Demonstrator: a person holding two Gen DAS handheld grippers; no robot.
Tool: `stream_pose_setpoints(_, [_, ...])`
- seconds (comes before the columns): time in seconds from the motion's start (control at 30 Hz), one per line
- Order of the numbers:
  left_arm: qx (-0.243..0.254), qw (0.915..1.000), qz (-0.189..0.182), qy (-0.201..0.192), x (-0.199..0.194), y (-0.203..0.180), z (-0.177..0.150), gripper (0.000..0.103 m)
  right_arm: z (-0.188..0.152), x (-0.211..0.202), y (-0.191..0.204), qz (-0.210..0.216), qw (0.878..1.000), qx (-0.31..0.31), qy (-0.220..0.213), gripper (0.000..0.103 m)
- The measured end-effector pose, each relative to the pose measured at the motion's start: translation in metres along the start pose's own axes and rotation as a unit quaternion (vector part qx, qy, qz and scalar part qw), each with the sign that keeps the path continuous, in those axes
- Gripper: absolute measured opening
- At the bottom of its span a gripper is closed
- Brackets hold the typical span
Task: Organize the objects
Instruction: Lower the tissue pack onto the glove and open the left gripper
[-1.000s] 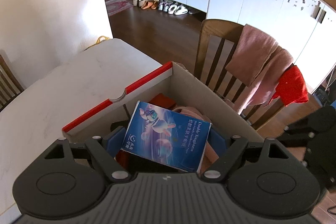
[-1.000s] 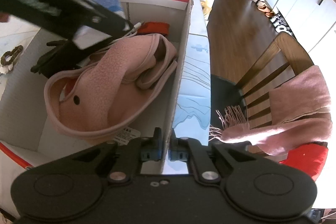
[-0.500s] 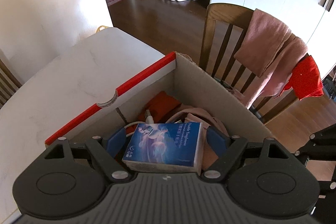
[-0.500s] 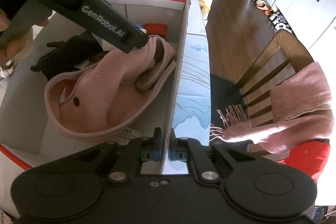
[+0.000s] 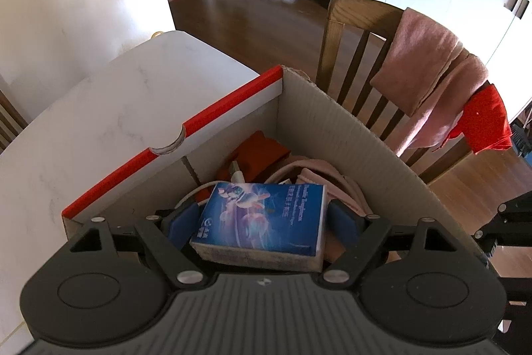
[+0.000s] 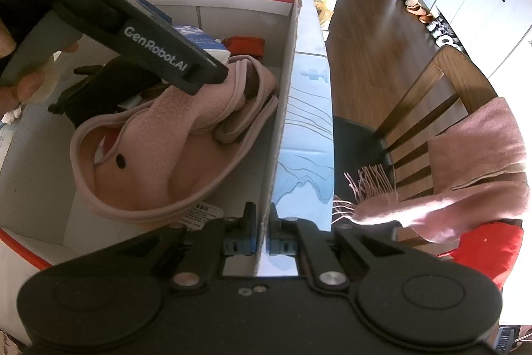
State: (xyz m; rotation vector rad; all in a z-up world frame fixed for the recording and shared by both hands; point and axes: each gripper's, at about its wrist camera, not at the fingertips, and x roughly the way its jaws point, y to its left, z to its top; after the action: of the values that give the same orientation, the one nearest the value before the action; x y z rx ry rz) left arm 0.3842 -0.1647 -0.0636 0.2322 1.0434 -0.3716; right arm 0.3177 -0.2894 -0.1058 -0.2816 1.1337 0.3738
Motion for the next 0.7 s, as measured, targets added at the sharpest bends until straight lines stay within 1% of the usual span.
stream_pose_setpoints(0.37, [-0.017, 0.9995, -0.017, -0.019, -0.020, 0.005, -0.004, 0.085, 0.000, -0.001, -0.001, -0.001, 1.000, -0.005, 0.001, 0.004])
stream_pose_setpoints(0.7, [-0.024, 0.9979, -0.027, -0.054, -0.054, 0.010, -0.012, 0.086, 0.000, -0.002, -0.001, -0.003, 1.000, -0.008, 0.001, 0.005])
